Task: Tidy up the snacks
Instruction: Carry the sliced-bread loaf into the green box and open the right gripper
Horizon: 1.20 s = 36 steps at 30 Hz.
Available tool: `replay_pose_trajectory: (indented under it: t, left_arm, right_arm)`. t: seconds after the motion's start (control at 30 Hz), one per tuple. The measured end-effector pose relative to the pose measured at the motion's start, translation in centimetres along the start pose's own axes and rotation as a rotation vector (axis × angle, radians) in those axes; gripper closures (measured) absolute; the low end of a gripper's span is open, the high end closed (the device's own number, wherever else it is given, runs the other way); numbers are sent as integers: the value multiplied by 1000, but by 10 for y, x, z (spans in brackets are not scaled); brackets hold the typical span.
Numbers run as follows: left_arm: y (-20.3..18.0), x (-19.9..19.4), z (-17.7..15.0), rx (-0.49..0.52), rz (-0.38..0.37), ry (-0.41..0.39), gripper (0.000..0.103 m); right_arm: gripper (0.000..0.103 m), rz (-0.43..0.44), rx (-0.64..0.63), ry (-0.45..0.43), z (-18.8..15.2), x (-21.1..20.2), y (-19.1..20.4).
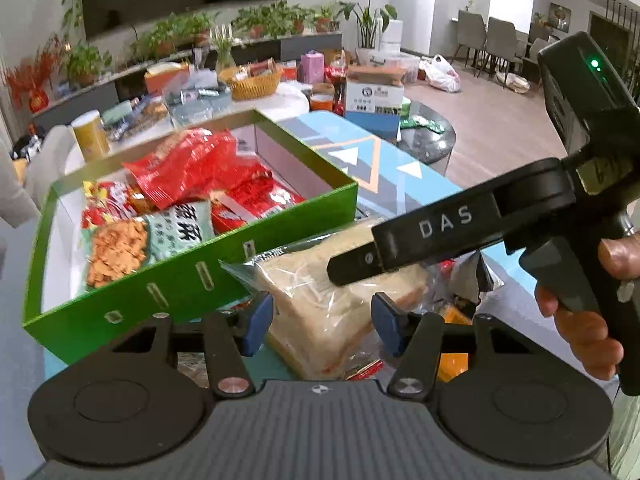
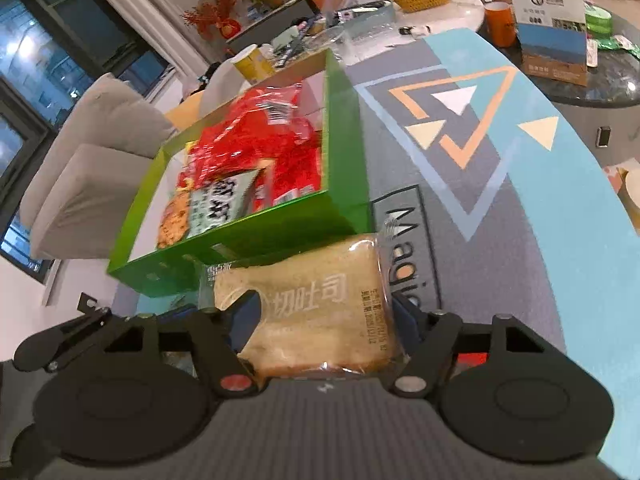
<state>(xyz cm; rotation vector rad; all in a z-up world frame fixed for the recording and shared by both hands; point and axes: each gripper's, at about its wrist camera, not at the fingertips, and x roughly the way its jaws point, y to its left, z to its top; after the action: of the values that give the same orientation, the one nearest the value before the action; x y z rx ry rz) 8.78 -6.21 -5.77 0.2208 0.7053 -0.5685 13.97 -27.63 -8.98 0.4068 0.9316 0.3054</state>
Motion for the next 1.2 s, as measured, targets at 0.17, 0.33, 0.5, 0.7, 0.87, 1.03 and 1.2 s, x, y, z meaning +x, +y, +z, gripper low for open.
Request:
replay_pose_trajectory:
  t: [0.17, 0.33, 0.5, 0.7, 0.87, 1.03, 1.2]
  left_arm:
    - [6, -15, -7, -7, 23, -24, 51]
    - [26, -21, -25, -84, 27, 20, 46]
    - [39, -24, -41, -144, 17, 43, 36]
    - [30, -20, -45, -95, 9, 43, 34]
    - [21, -10, -51, -42, 23, 72, 29]
    - [17, -14, -58, -16, 60, 105, 29]
    - [31, -14, -66, -89, 57, 153, 29]
  right_arm:
    - [27, -2, -40, -24, -7, -10, 20]
    - [26, 3, -74, -4, -13, -6, 31]
    - [16, -25, -133, -11, -19, -2, 36]
    - [7, -47, -134, -3, -18, 8, 37]
    - [10, -51, -144, -6, -21, 10, 35]
    - [18, -44, -181, -8, -21, 10, 39]
    - [22, -38, -181, -8, -22, 11, 38]
